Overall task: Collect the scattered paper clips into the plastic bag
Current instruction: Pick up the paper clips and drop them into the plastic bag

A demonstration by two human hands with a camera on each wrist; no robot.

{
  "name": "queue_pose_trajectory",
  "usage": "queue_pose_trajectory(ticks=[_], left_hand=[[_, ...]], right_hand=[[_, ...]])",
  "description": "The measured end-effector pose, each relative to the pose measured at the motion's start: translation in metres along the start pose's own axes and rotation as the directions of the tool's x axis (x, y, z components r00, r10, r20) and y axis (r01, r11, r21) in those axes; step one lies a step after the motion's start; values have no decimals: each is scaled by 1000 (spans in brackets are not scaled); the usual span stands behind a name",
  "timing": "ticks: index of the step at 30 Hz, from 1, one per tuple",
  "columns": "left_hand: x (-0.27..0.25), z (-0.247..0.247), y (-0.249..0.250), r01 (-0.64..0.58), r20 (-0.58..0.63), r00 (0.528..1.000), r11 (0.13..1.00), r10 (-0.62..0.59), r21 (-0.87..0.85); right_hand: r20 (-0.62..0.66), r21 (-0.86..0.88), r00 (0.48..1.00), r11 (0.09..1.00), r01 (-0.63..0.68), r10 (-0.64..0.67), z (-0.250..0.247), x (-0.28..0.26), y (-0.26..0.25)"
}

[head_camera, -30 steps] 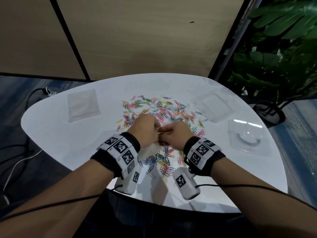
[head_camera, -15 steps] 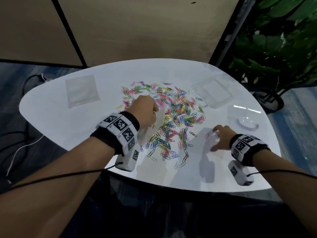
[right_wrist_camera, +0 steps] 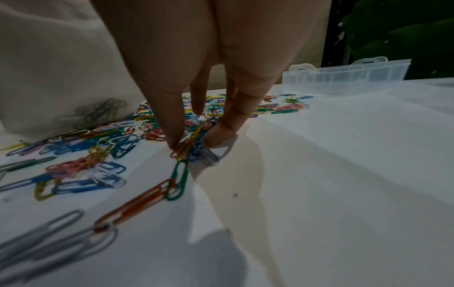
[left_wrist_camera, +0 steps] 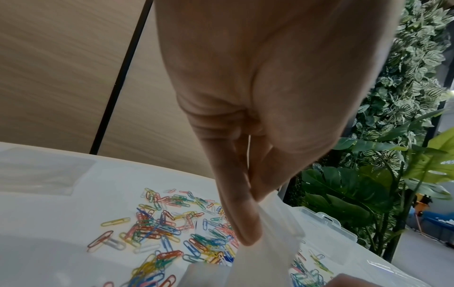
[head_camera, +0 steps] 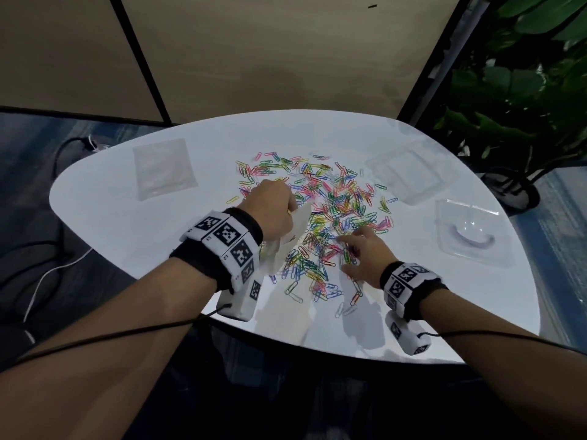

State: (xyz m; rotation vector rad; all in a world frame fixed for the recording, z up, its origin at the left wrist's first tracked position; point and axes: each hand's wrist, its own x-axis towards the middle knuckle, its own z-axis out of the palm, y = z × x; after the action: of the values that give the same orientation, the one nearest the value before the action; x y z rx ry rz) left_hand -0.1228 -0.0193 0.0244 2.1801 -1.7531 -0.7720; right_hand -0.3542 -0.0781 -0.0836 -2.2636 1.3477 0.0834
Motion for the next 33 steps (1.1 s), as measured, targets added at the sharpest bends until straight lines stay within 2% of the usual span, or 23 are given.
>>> queue_pose_trajectory(ticks=[3,6,8,10,11,12,14,15,17,19,22,27,28,29,30,33], left_hand=[[-1,0,-1,-5,15,1000,1000,5,6],[-2,0,-2,-10,20,1000,1000,10,0],[-3,-2,-2,-10,27,1000,1000,10,0],[-3,-3,-1,-4,24,1000,1000,4,-2],[-3,-3,-1,2,23,1000,1000,-2,-6],[-2,-3,-1,9,22,1000,1000,-9,-11],[-1,-2,0,14,23,1000,1000,-14,-8],[0,-1,0,18,22,1000,1000,-18,3],[0,0,3,39,7,999,999,-39,11],[0,1,5,54,-4,999,998,-55,-17],[-2,2,8,55,-19,998,995,-57,-88],[-5,9,16,65,-34,997,981,-72,-183],[-5,10,17,68,-44,996,980,-77,-186],[-4,11,17,71,-49,995,980,-81,-187],[-4,11,17,68,-49,996,980,-78,-188],[-3,13,18,58,-31,997,981,-64,-186]], right_hand=[[-79,-56,996,997,46,-51,-1,5,-7],[-83,-129,995,991,38,-49,-7,12,-13],[-67,-39,995,997,-71,68,-15,16,-13],[-26,152,969,959,-240,246,-24,21,-9],[28,308,947,898,-314,321,-28,23,-6],[113,505,925,780,-369,364,-34,25,-7],[263,812,912,438,-385,314,-48,25,-17],[297,867,920,332,-372,257,-56,25,-24],[325,911,938,223,-345,124,-70,23,-43],[328,929,945,176,-324,9,-77,19,-62],[342,921,939,213,-326,-38,-74,16,-83],[306,918,944,224,-326,120,-57,15,-99],[299,912,944,248,-325,139,-55,14,-101],[288,898,945,298,-323,156,-54,13,-103],[261,869,950,387,-308,170,-53,13,-103],[128,638,985,751,-170,114,-54,10,-100]])
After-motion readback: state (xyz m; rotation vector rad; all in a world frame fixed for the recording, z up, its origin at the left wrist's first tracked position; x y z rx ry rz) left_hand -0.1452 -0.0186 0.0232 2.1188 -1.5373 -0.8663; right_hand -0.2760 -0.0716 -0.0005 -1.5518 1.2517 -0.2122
